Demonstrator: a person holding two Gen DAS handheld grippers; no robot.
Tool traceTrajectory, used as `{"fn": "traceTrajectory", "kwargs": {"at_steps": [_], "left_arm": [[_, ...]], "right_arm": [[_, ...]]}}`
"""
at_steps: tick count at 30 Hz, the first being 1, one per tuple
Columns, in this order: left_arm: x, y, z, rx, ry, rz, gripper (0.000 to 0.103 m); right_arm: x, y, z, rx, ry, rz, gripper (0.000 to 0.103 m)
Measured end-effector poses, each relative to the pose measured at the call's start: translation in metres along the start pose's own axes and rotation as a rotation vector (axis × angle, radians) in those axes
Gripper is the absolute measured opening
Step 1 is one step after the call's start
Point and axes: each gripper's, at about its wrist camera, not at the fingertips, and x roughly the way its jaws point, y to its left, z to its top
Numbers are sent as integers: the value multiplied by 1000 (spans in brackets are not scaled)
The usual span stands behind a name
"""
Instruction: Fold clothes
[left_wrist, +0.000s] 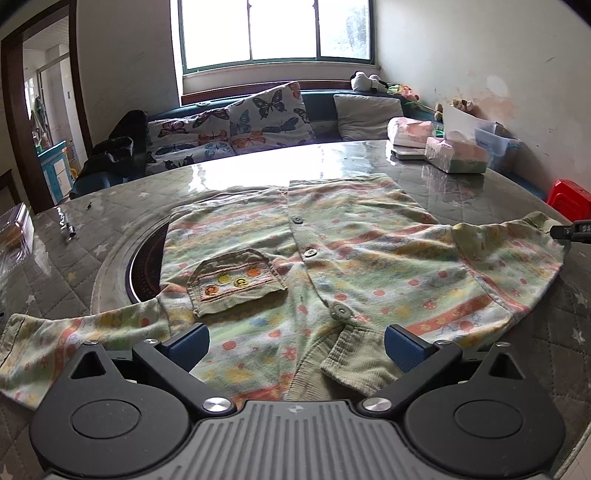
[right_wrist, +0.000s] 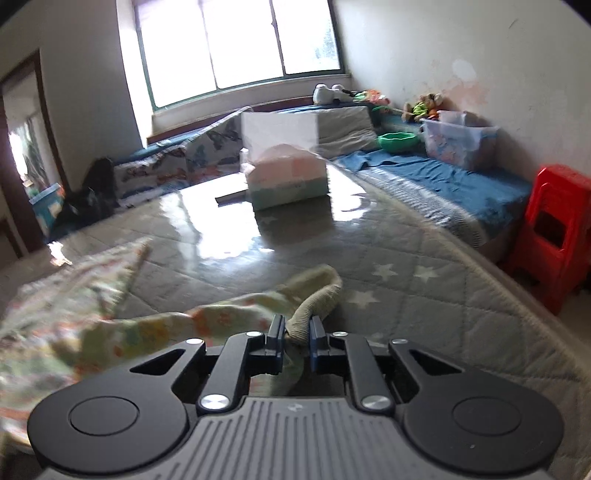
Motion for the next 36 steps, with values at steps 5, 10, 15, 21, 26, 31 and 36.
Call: {"fn": "traceTrajectory", "kwargs": {"at_steps": [5,10,15,21,26,31,36], "left_arm": [[-4,9,0,-25,-10,16,103],[-11,22,-1,-57,-21,37,103],[-16,33,-8,-81,-24,54,103],[-23,50,-16,-124,-29,71,103],[-29,66,-23,-160,-33,90,103],[-32,80,-28,-193,-34,106,103],[-32,85,-32,-203,-24,113,103]], "right_arm": [[-16,31,15,2,-26,151,11],[-31,76,29,-27,-43,315,11],[-43,128,43,-82,-61,461,11],[-44,193,48,-183,-42,606,11],[-36,242,37,-272,4,674,11],[-27,275,22,-314,67,710,11],[-20,298,7,-341,116,741,19]]}}
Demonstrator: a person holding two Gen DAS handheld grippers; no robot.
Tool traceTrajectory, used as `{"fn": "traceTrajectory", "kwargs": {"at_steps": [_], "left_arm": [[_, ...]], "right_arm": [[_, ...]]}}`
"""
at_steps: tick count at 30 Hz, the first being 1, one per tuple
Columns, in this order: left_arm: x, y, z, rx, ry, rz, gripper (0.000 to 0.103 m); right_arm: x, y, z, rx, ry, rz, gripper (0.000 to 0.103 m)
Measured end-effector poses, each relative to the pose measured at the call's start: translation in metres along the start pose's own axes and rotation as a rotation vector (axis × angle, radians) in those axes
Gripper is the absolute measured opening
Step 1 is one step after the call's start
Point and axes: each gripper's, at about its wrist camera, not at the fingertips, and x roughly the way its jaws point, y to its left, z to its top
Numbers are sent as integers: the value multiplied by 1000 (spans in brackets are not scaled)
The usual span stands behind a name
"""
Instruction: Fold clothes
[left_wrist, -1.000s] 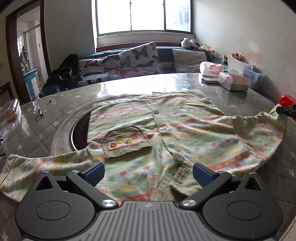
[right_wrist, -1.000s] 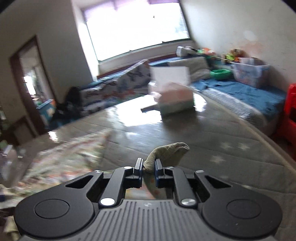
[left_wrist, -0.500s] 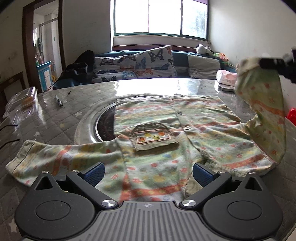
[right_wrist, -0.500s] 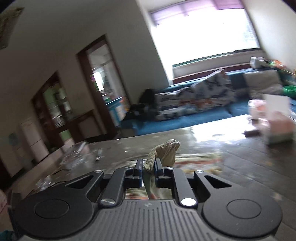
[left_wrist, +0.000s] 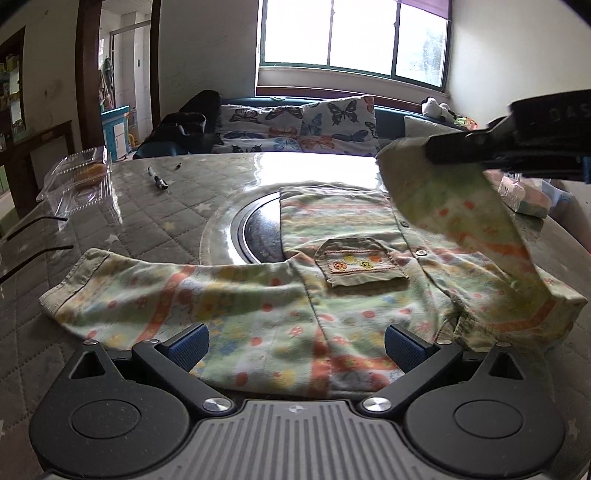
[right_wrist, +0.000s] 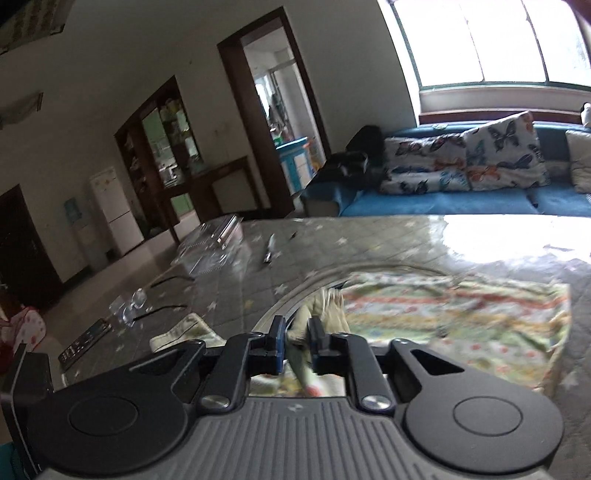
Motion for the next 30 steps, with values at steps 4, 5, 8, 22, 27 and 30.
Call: {"fn": "traceTrajectory", "kwargs": {"at_steps": [4,5,8,22,27,30], "left_arm": [[2,1,1,-1,0,6,103],[2,0,3,0,-1,7,103],[3,-3,6,5,-6,7,103],[32,-55,19,121,14,-67,103],[43,-60,17,143,39,-46,103],[45,-60,16,143,40,-33,103]], "right_arm": [[0,1,-1,-12,2,-4,23],[-2,-2,-1,-18,3,-14,25],[-10,-13,-3,-40,24,-63,34],[-56,-92,-72,-9,209,-279,40],[-60,-94,-63,-11,160,-272,45],[-50,-95,-56,-15,139,-264,46]]}}
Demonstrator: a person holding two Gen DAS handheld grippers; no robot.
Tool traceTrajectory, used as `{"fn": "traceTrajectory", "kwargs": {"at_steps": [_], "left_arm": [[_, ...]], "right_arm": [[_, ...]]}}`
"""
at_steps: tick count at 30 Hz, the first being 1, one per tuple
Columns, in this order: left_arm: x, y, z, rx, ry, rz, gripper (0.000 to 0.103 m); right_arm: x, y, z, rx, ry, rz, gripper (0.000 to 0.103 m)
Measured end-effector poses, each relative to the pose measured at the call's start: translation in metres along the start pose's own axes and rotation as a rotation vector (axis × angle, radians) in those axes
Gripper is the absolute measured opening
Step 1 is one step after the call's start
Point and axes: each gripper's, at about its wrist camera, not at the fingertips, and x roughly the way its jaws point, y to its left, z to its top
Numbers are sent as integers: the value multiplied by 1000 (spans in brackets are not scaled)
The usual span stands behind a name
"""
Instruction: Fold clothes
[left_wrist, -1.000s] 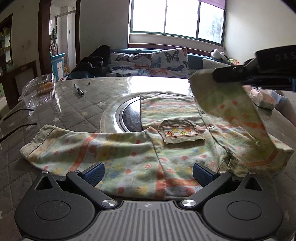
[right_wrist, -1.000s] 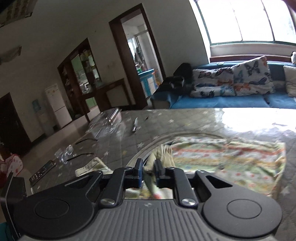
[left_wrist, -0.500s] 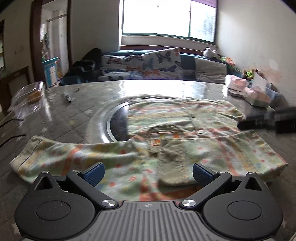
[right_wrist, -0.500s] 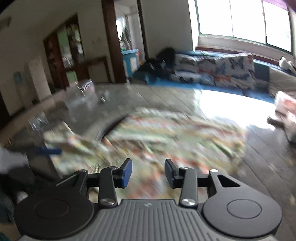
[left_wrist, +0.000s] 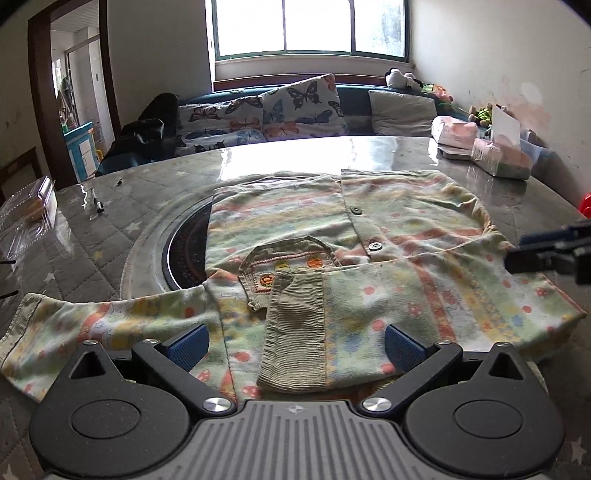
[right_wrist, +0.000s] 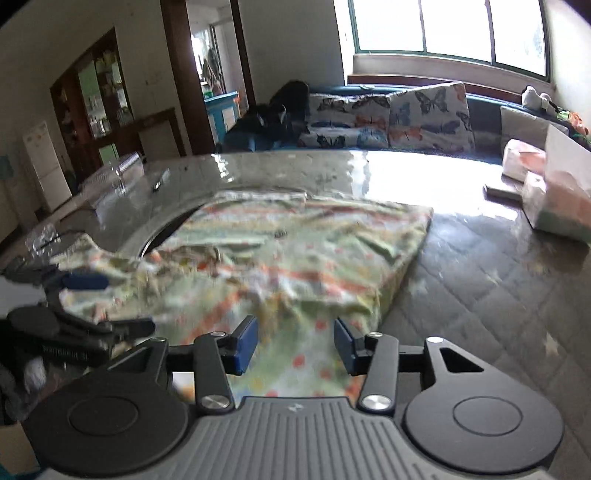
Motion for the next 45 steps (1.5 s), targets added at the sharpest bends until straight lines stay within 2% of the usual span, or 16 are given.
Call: {"fn": "traceTrajectory", "kwargs": {"at_steps": [5,8,17,22,29,34,37,41,45], "left_arm": [[-10,18,1,-39,-29,31,103],[-17,44,-1,-67,-39,94,102],[-35,148,-26,-161,-38,344,100],[-45,190,-34,-166,-55,409,97],[-34,210,-37,-138,-42,361,91],[-27,212,-39,-152,-39,376,86],[-36,205,-40,-139,-80,387,86],[-38,199,-40,-100,-85,357,86],[-30,204,-41,-113,-54,320,81]], "right_arm": [[28,-2,-3,25,50,-2,48],[26,-1,-4,29,45,4,50],[25,3,-4,14,52,4,51],[28,5,-3,12,57,5,52],[30,7,-3,11,63,2,53],[30,7,-3,16,65,2,53],[31,6,-2,18,66,3,53],[31,7,-2,19,65,4,54],[31,6,-3,25,64,5,55]]}}
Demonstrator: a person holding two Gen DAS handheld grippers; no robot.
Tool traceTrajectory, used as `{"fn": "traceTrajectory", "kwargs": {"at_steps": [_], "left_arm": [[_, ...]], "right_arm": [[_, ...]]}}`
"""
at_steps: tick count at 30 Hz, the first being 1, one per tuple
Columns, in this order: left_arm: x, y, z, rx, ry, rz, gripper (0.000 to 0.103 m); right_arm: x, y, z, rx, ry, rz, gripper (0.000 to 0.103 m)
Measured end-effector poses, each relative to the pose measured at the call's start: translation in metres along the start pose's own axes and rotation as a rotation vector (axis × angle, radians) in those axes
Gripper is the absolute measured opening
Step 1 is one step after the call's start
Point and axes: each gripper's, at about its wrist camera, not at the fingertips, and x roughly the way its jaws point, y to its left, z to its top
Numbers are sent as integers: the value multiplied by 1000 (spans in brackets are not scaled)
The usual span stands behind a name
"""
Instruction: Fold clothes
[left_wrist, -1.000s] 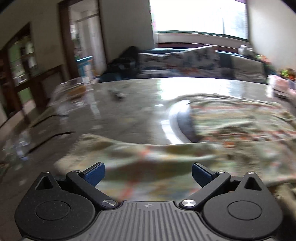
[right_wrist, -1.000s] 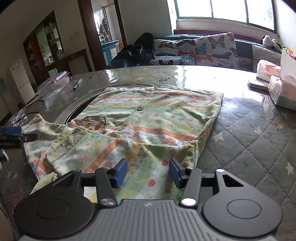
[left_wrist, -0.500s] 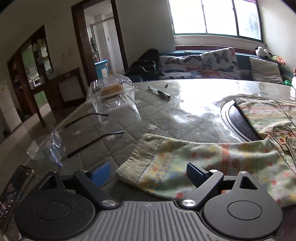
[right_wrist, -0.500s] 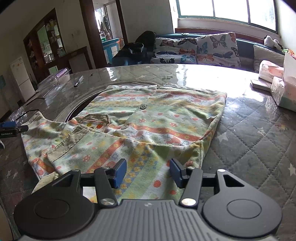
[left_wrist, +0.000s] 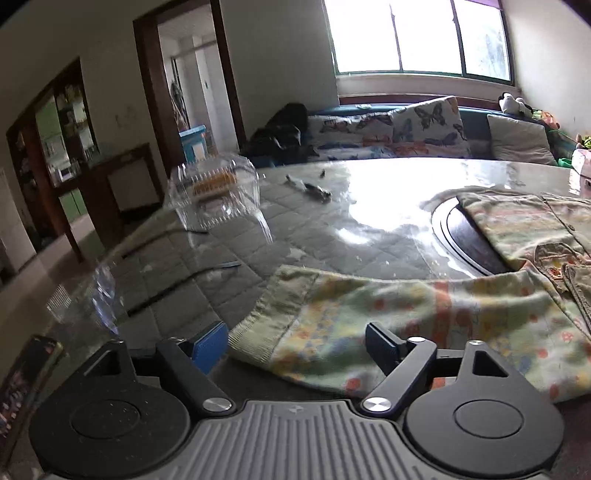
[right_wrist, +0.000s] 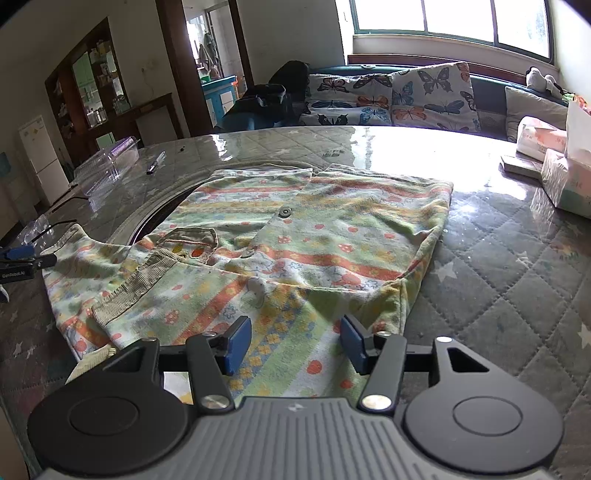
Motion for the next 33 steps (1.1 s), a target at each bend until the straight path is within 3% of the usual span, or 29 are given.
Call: {"fn": "traceTrajectory", "kwargs": {"at_steps": [12,20,22,27,33], "left_arm": [[11,9,-2,-45,31,-38,78],[9,5,2,-66,42,-96,52],[9,7,3,-80,43,-106,36],[8,9,5,-149,45,-155,14],[1,5,11,-291,36,-268,5]], "right_arm": [[0,0,0,6,-1,1,55],[0,0,-1,13,-5,4,56],[0,-1,-1,14,-7,4,56],[0,0,-1,15,-10,3,56],[-1,-2,-1,25,-19,2,56]]}}
